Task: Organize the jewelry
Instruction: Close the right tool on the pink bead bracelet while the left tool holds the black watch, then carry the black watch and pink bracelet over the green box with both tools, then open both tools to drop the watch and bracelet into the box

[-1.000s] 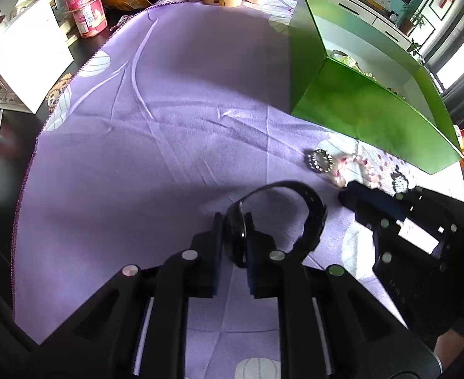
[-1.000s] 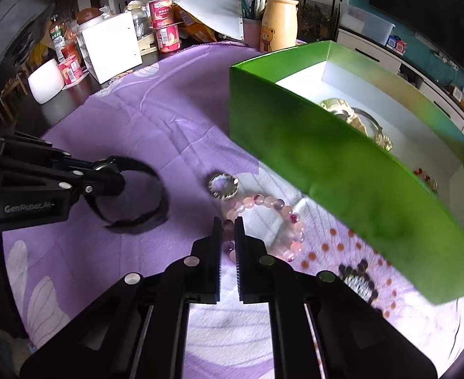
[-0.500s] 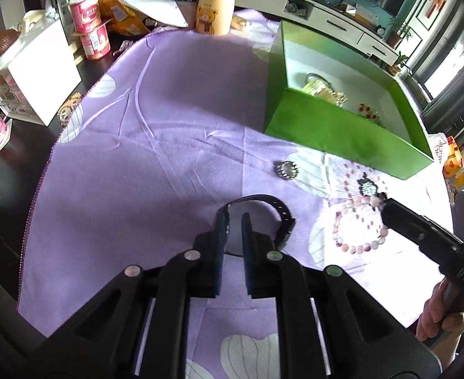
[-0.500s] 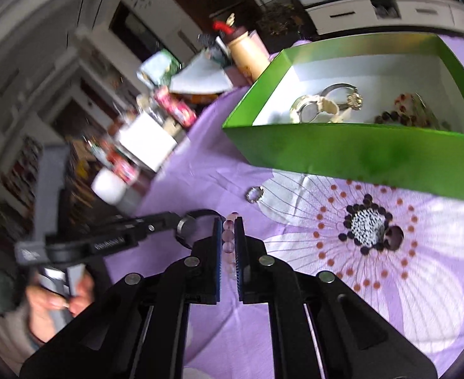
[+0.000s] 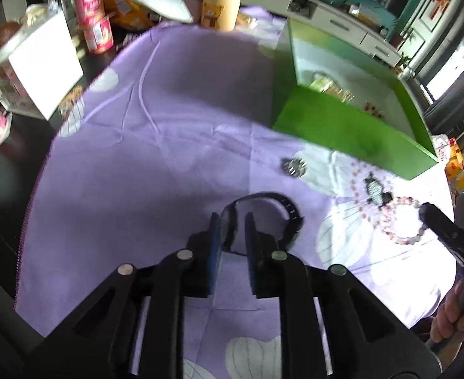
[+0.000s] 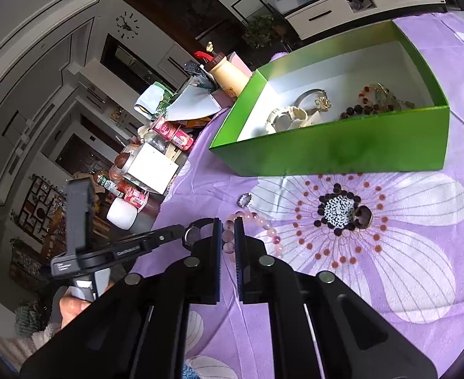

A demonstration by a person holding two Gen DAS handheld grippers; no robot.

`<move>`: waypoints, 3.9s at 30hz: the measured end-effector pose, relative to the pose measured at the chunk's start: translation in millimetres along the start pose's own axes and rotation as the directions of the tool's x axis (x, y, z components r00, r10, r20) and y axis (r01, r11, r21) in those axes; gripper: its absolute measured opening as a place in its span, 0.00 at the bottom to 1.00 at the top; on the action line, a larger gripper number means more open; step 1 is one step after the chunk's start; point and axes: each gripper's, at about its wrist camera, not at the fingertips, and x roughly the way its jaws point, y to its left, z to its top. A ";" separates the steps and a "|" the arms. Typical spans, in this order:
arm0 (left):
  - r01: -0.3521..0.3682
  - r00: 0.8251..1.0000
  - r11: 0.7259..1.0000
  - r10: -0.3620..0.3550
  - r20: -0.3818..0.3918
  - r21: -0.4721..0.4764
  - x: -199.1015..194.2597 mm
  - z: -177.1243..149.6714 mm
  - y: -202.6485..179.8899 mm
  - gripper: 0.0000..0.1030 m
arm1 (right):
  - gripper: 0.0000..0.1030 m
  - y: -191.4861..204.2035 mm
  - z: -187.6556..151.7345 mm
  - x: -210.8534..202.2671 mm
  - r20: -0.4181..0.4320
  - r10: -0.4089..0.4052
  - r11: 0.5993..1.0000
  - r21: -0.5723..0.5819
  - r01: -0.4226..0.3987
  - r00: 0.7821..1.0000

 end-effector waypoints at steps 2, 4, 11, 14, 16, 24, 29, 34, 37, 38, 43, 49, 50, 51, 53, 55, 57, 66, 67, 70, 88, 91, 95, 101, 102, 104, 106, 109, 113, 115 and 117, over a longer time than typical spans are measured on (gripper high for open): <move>-0.003 1.000 1.000 0.003 -0.022 -0.002 8.7 -1.3 0.4 0.29 | 0.07 -1.3 -1.0 1.3 -0.002 0.005 1.000 0.002 -0.005 1.000; -0.018 0.999 1.000 0.018 -0.030 0.007 14.9 -1.3 -1.4 0.31 | 0.07 -2.4 -1.7 3.9 -0.007 0.009 1.000 0.003 -0.009 1.000; -0.061 0.998 0.998 0.061 -0.031 0.023 26.0 -2.3 -2.4 0.09 | 0.07 -4.0 -4.6 9.2 -0.023 0.001 1.000 -0.001 -0.001 1.000; -0.054 0.998 0.998 0.054 -0.022 0.018 24.3 -3.9 0.1 0.07 | 0.07 -4.2 -4.6 9.2 -0.022 0.001 1.000 0.000 -0.001 1.000; -0.045 0.999 0.999 0.045 -0.012 0.020 20.3 -3.0 -0.4 0.07 | 0.07 -4.4 -5.3 7.8 -0.018 0.005 1.000 0.001 -0.005 1.000; 0.012 1.000 0.999 -0.013 0.026 0.035 -1.7 3.9 -14.8 0.07 | 0.07 -8.0 -0.5 -0.9 0.010 0.022 1.000 0.017 -0.022 1.000; 0.037 0.998 0.997 -0.039 0.043 0.061 -12.2 10.3 -29.3 0.07 | 0.07 -10.1 5.1 -11.2 0.039 0.028 0.999 0.024 -0.029 0.999; 0.055 0.997 0.995 -0.060 0.053 0.088 -16.7 26.9 -46.0 0.07 | 0.07 -12.3 16.0 -23.6 0.072 0.022 0.999 0.023 -0.024 0.997; 0.062 0.995 0.992 -0.070 0.067 0.109 -19.7 42.4 -59.4 0.07 | 0.07 -14.7 25.8 -30.3 0.093 0.015 1.000 0.021 -0.017 0.996; 0.065 0.995 0.991 -0.073 0.071 0.117 -20.1 47.5 -63.7 0.07 | 0.07 -15.5 29.9 -31.9 0.100 0.010 1.000 0.019 -0.012 0.995; 0.076 0.992 0.987 -0.088 0.085 0.140 -18.6 73.9 -83.2 0.07 | 0.07 -19.0 53.7 -39.6 0.137 -0.010 1.000 0.002 0.010 0.990; 0.100 0.991 0.985 -0.111 0.071 0.143 -5.4 107.3 -101.8 0.07 | 0.07 -29.8 82.6 -38.4 0.170 -0.036 0.999 0.006 0.035 0.985; 0.103 0.991 0.984 -0.113 0.064 0.144 -1.4 114.3 -105.5 0.07 | 0.07 -31.6 86.2 -38.1 0.173 -0.041 0.999 0.009 0.040 0.984; 0.104 0.992 0.985 -0.113 0.058 0.141 1.7 119.9 -108.1 0.07 | 0.07 -34.3 90.4 -37.4 0.177 -0.045 0.999 0.013 0.044 0.983; 0.107 0.993 0.985 -0.113 0.043 0.135 11.1 132.8 -115.8 0.07 | 0.07 -41.1 101.2 -35.3 0.187 -0.049 0.999 0.026 0.045 0.981; 0.105 0.993 0.986 -0.110 0.032 0.129 18.7 142.6 -121.3 0.07 | 0.07 -46.8 110.7 -32.2 0.196 -0.056 0.998 0.034 0.051 0.979; 0.101 0.994 0.987 -0.104 0.018 0.123 28.7 153.1 -126.6 0.07 | 0.07 -51.3 118.3 -27.6 0.198 -0.067 0.997 0.043 0.060 0.978; 0.039 0.999 0.990 -0.034 -0.033 0.139 68.1 184.5 -152.7 0.07 | 0.07 -81.5 141.7 -5.7 0.188 -0.126 0.990 0.090 0.111 0.974; 0.035 0.999 0.990 -0.030 -0.039 0.138 71.9 187.2 -154.2 0.07 | 0.07 -84.3 143.0 -4.0 0.187 -0.132 0.989 0.093 0.116 0.973; 0.024 0.998 0.991 -0.017 -0.054 0.134 82.0 193.6 -159.6 0.07 | 0.07 -92.1 146.4 -1.2 0.185 -0.147 0.986 0.102 0.130 0.972; -0.050 0.991 0.987 0.068 -0.118 0.150 127.9 214.0 -185.8 0.07 | 0.07 -119.7 167.6 14.8 0.154 -0.245 0.965 0.129 0.227 0.957; -0.055 0.990 0.987 0.073 -0.120 0.148 130.4 214.8 -186.2 0.08 | 0.07 -118.3 168.9 15.9 0.154 -0.261 0.962 0.123 0.243 0.953; -0.050 0.991 0.988 0.067 -0.116 0.145 131.0 215.0 -187.2 0.09 | 0.08 -115.5 171.1 17.9 0.149 -0.282 0.957 0.120 0.266 0.948; -0.043 0.993 0.988 0.059 -0.104 0.145 126.5 216.3 -187.5 0.09 | 0.09 -115.9 171.9 18.0 0.140 -0.290 0.954 0.122 0.274 0.947; -0.042 0.993 0.989 0.057 -0.102 0.145 125.0 216.4 -187.1 0.09 | 0.10 -115.5 171.9 17.1 0.141 -0.290 0.954 0.124 0.274 0.947; -0.036 0.994 0.989 0.051 -0.098 0.145 122.9 217.0 -187.3 0.11 | 0.12 -114.3 171.6 16.6 0.142 -0.287 0.955 0.122 0.271 0.947; -0.030 0.995 0.989 0.044 -0.093 0.147 119.3 216.4 -187.7 0.14 | 0.12 -112.5 170.0 16.3 0.140 -0.293 0.954 0.114 0.279 0.946; -0.016 0.997 0.988 0.028 -0.072 0.153 109.2 214.7 -188.8 0.24 | 0.19 -109.7 167.0 14.7 0.139 -0.287 0.956 0.107 0.274 0.948; -0.005 0.999 0.986 0.011 -0.032 0.165 91.6 210.5 -189.2 0.45 | 0.31 -102.9 162.3 11.0 0.144 -0.299 0.953 0.087 0.289 0.943; 0.000 1.000 0.986 0.002 -0.011 0.168 81.5 208.3 -187.5 0.55 | 0.34 -96.4 158.5 7.4 0.142 -0.299 0.954 0.069 0.292 0.944; 0.014 1.000 0.987 -0.015 0.003 0.161 68.9 205.0 -183.3 0.74 | 0.41 -90.9 154.4 3.6 0.146 -0.306 0.952 0.054 0.301 0.941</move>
